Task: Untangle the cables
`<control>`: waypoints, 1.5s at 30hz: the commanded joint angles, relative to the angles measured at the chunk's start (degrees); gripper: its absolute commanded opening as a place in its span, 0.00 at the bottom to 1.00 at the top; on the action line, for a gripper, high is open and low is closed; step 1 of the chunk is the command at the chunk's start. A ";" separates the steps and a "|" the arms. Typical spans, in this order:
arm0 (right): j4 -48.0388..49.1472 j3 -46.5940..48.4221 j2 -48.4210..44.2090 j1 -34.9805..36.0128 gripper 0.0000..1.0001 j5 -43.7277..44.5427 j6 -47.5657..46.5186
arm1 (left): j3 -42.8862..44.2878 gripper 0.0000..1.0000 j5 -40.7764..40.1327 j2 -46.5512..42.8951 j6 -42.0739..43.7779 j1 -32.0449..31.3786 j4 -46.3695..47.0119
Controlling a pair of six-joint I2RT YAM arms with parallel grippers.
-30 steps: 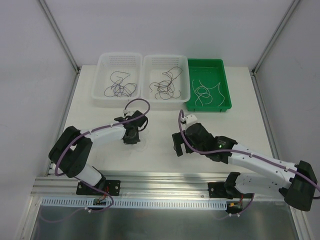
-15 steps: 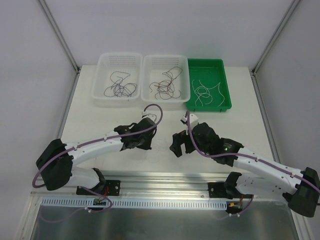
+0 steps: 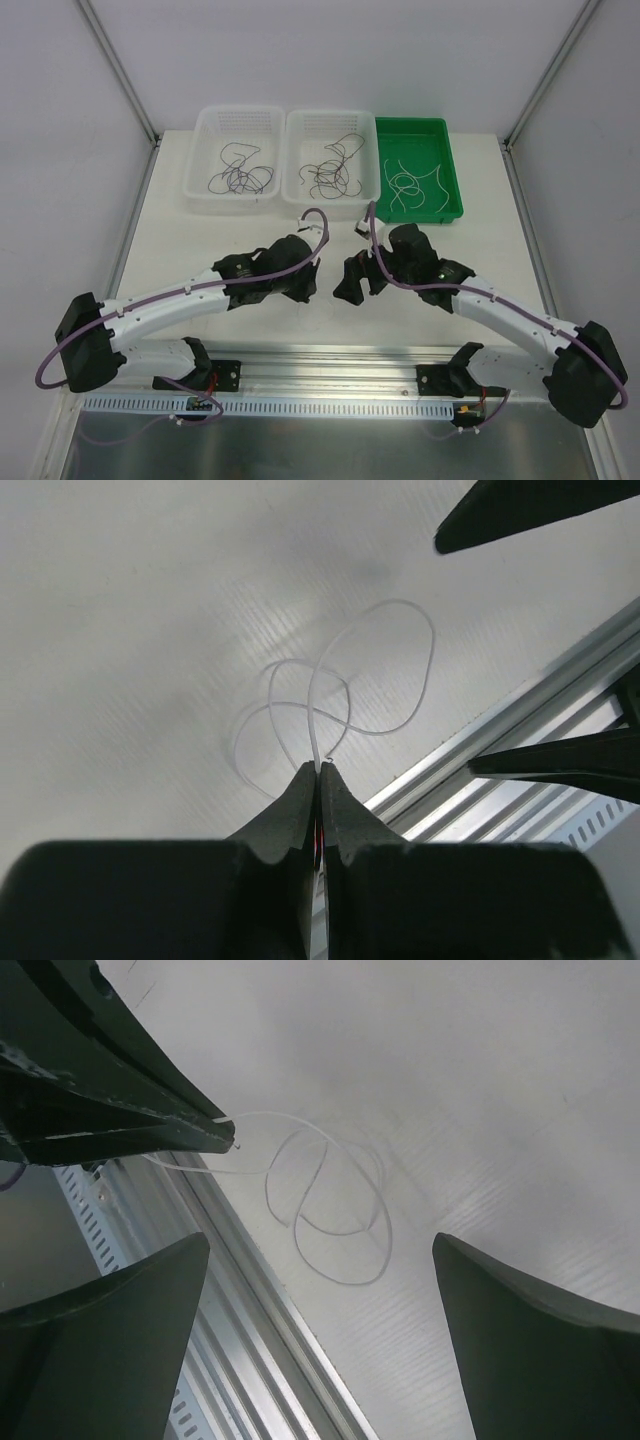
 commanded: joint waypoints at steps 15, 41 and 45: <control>5.11 1.60 7.34 -1.08 0.23 -7.38 -2.06 | -2.20 0.00 -0.21 -9.77 0.48 -1.00 4.47; -42.61 39.80 -2.08 -13.46 0.01 23.45 -6.72 | 10.45 0.99 6.73 -16.19 4.59 24.73 -7.39; -41.14 47.72 1.61 -16.63 0.01 29.09 -6.46 | 7.04 0.99 7.07 -17.07 6.01 32.73 -9.94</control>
